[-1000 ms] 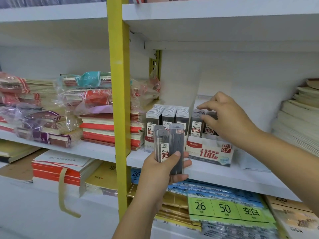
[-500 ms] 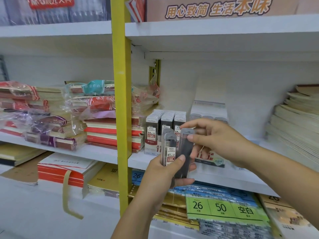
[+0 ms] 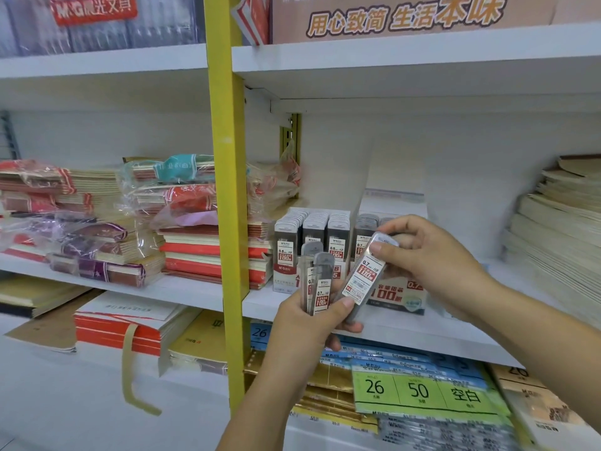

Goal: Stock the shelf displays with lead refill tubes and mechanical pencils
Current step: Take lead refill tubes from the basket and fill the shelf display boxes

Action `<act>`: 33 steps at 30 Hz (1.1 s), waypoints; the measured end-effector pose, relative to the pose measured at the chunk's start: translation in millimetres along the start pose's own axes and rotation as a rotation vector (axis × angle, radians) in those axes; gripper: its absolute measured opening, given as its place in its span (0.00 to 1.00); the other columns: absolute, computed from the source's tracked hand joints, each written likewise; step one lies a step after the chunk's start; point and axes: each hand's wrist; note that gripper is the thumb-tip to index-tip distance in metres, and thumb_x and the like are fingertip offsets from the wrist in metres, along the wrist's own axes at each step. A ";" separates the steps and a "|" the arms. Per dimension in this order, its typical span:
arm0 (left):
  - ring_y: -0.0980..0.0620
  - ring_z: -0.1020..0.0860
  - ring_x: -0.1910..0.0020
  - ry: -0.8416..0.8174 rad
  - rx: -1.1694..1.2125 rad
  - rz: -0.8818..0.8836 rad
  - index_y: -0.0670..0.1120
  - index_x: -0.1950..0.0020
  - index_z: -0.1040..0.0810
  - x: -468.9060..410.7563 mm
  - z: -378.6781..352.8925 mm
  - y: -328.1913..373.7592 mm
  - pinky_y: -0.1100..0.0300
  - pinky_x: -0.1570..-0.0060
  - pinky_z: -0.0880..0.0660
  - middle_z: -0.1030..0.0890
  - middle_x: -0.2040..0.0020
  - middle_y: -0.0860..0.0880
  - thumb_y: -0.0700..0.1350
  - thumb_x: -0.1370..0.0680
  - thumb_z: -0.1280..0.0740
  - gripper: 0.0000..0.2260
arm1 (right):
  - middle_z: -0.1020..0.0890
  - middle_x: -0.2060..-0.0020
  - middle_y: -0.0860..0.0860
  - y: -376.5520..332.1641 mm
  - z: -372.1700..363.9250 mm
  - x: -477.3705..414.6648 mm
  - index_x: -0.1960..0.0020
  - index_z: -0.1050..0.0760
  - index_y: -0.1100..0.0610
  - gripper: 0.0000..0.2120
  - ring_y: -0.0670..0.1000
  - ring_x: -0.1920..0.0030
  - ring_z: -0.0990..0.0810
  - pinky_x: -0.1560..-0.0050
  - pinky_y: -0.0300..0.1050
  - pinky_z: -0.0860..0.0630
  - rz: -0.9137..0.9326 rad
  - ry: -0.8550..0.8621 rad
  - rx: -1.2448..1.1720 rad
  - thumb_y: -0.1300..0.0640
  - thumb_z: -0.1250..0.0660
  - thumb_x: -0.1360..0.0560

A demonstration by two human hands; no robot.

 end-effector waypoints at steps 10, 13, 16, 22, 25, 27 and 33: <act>0.58 0.33 0.75 0.013 -0.039 0.100 0.51 0.53 0.24 -10.8 3.5 -5.9 0.65 0.74 0.33 0.28 0.70 0.55 0.55 0.20 0.33 0.09 | 0.15 0.60 0.50 -29.0 23.6 -22.3 0.51 0.27 0.42 0.14 0.45 0.65 0.16 0.67 0.34 0.23 0.350 0.302 0.268 0.62 0.32 0.24; 0.55 0.35 0.72 -0.041 0.067 0.142 0.48 0.49 0.27 -14.1 8.7 -5.5 0.61 0.71 0.34 0.30 0.67 0.51 0.45 0.22 0.35 0.03 | 0.16 0.58 0.44 -25.5 24.2 -33.9 0.51 0.28 0.38 0.16 0.41 0.62 0.17 0.64 0.32 0.22 0.385 0.210 0.485 0.60 0.31 0.24; 0.54 0.28 0.69 -0.068 0.037 0.099 0.46 0.48 0.24 -15.0 12.3 -7.4 0.58 0.64 0.28 0.25 0.65 0.48 0.44 0.19 0.38 0.04 | 0.20 0.55 0.39 -10.7 17.4 -43.8 0.48 0.28 0.38 0.15 0.37 0.59 0.19 0.59 0.32 0.24 0.376 0.143 0.695 0.57 0.30 0.25; 0.48 0.14 0.49 -0.107 0.089 0.061 0.50 0.36 0.24 -11.6 16.3 -4.7 0.56 0.54 0.17 0.14 0.47 0.48 0.50 0.16 0.39 0.11 | 0.29 0.55 0.42 14.7 13.7 -58.9 0.41 0.22 0.46 0.13 0.45 0.50 0.33 0.53 0.41 0.36 0.397 0.207 1.056 0.50 0.31 0.26; 0.47 0.15 0.46 -0.132 0.105 0.062 0.51 0.35 0.24 -9.4 17.5 -3.5 0.54 0.52 0.17 0.14 0.44 0.48 0.53 0.20 0.36 0.15 | 0.32 0.54 0.44 15.2 12.3 -58.7 0.37 0.22 0.48 0.15 0.44 0.48 0.39 0.50 0.41 0.37 0.352 0.194 1.139 0.49 0.34 0.23; 0.46 0.15 0.45 -0.136 0.125 0.062 0.51 0.35 0.23 -8.2 16.8 -1.8 0.53 0.51 0.17 0.14 0.44 0.47 0.55 0.23 0.34 0.18 | 0.30 0.53 0.45 12.4 10.2 -51.4 0.35 0.23 0.48 0.15 0.44 0.47 0.36 0.49 0.41 0.36 0.375 0.217 1.107 0.51 0.36 0.22; 0.43 0.16 0.45 -0.198 0.189 0.076 0.53 0.39 0.21 -3.9 9.0 3.4 0.55 0.54 0.17 0.15 0.44 0.44 0.55 0.24 0.31 0.15 | 0.19 0.52 0.41 5.2 -16.1 -8.7 0.41 0.23 0.41 0.11 0.38 0.53 0.23 0.55 0.30 0.28 0.167 -0.046 0.508 0.50 0.35 0.23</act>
Point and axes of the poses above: each hand's wrist, its own x-axis away from the middle knuckle, its own z-axis out of the back of the hand, y = z × x
